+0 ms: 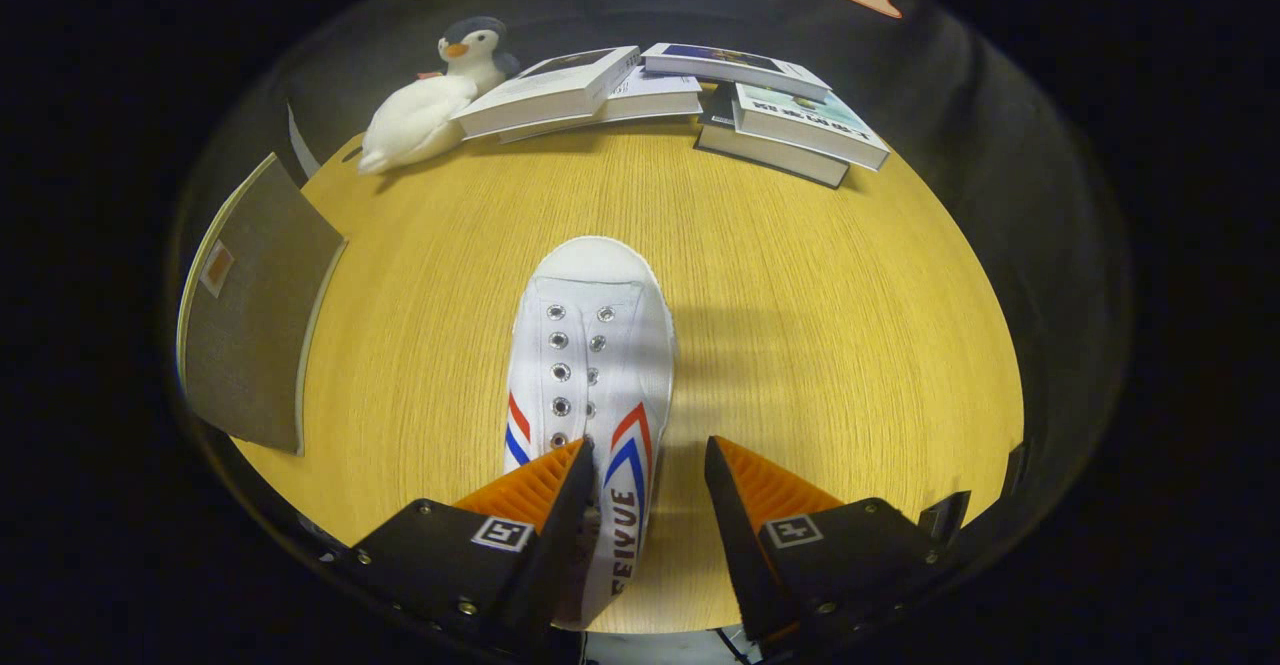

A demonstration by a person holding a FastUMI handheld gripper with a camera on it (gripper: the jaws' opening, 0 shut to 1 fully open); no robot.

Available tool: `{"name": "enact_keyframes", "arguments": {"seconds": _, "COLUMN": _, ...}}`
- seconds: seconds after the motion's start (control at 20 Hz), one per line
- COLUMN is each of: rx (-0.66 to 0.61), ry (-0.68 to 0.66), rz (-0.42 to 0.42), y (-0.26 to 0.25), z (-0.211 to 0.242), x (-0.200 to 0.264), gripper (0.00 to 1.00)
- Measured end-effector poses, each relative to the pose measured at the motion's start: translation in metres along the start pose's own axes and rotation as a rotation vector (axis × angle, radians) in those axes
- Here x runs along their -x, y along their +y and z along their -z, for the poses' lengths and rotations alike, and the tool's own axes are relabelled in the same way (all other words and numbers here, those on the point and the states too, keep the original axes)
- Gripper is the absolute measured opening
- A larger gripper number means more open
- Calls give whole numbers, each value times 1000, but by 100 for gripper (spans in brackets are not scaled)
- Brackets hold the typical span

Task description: Open the storage box then place both shoes into the box .Put the left shoe in first, then the right shoe, with the right side of both shoes facing outward in a uniform manner.

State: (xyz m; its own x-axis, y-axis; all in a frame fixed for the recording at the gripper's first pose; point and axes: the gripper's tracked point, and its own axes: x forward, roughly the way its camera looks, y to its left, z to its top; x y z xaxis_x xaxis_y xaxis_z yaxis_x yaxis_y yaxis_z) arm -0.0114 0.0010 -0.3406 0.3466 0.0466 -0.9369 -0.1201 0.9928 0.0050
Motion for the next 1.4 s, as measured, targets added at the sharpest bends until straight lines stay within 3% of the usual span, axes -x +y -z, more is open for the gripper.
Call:
{"name": "enact_keyframes", "arguments": {"seconds": 0.05, "rx": 6, "ry": 0, "rz": -4, "y": 4, "z": 0, "x": -1, "gripper": 52}}
{"name": "enact_keyframes", "arguments": {"seconds": 0.15, "rx": 34, "ry": 5, "rz": 16, "y": 4, "z": 0, "x": 0, "gripper": 37}}
{"name": "enact_keyframes", "arguments": {"seconds": 0.3, "rx": 65, "ry": 18, "rz": 29, "y": 4, "z": 1, "x": 1, "gripper": 37}}
{"name": "enact_keyframes", "arguments": {"seconds": 0.35, "rx": 99, "ry": 11, "rz": 106, "y": -10, "z": 0, "x": -3, "gripper": 37}}
{"name": "enact_keyframes", "arguments": {"seconds": 0.4, "rx": 69, "ry": -10, "rz": 121, "y": -13, "z": -2, "x": 9, "gripper": 37}}
{"name": "enact_keyframes", "arguments": {"seconds": 0.45, "rx": 54, "ry": -11, "rz": 131, "y": -12, "z": 0, "x": -5, "gripper": 4}}
{"name": "enact_keyframes", "arguments": {"seconds": 0.7, "rx": 3, "ry": -20, "rz": 101, "y": -8, "z": -4, "x": 3, "gripper": 0}}
{"name": "enact_keyframes", "arguments": {"seconds": 0.95, "rx": -204, "ry": -13, "rz": -34, "y": 6, "z": -5, "x": 15, "gripper": 0}}
{"name": "enact_keyframes", "arguments": {"seconds": 1.4, "rx": -273, "ry": -40, "rz": -131, "y": 29, "z": -18, "x": 33, "gripper": 0}}
